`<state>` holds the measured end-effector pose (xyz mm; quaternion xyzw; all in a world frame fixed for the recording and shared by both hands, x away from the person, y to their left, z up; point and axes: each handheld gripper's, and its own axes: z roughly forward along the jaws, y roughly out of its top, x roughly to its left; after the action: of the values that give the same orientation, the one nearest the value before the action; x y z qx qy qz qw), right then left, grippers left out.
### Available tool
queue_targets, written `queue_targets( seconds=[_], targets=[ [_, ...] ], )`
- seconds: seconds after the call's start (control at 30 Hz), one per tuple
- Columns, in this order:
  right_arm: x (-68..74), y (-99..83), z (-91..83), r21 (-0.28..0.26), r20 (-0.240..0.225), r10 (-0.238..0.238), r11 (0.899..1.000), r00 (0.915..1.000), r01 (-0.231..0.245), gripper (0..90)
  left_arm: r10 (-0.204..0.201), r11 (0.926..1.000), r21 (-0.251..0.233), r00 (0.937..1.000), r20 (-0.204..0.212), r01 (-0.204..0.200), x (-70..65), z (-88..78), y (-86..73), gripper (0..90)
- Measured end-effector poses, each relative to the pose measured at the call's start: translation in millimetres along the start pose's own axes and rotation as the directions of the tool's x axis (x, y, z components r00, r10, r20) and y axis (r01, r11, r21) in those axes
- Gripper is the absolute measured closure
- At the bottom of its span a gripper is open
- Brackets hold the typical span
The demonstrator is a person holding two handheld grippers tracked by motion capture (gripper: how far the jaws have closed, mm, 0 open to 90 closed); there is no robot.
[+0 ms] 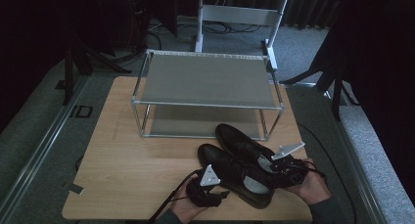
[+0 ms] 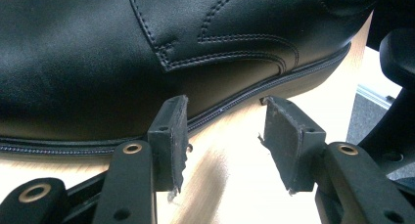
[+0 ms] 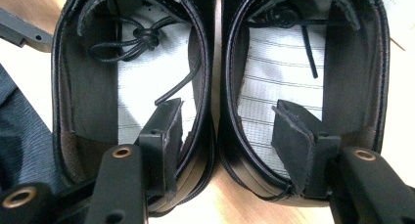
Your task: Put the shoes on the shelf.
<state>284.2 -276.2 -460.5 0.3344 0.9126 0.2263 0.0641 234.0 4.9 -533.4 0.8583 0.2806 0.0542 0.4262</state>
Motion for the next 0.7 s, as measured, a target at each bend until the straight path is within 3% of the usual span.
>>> queue_targets(
  seconds=[0.27,0.43,0.6,0.7],
  targets=[
    [-3.0,12.5,4.0,0.119,-0.029,-0.018,0.993,0.9994,0.022,42.4,0.01,0.9999,0.01,0.9998,0.017,-0.01,-3.2,4.4,0.9,51.7],
    [-5.4,16.1,7.3,0.167,-0.053,-0.012,0.986,0.9985,0.021,43.2,0.027,0.9992,0.029,0.9986,0.046,-0.029,-10.7,12.8,1.4,53.3],
    [-4.8,17.6,12.8,0.207,-0.065,-0.028,0.978,0.9975,0.041,45.2,0.079,0.9964,0.021,0.9909,0.109,-0.082,-25.6,21.9,7.1,54.9],
    [-5.2,18.0,16.9,0.231,-0.085,-0.016,0.972,0.9962,0.035,47.8,0.109,0.9933,0.023,0.9863,0.124,-0.113,-33.8,29.0,12.9,55.6]
  ],
)
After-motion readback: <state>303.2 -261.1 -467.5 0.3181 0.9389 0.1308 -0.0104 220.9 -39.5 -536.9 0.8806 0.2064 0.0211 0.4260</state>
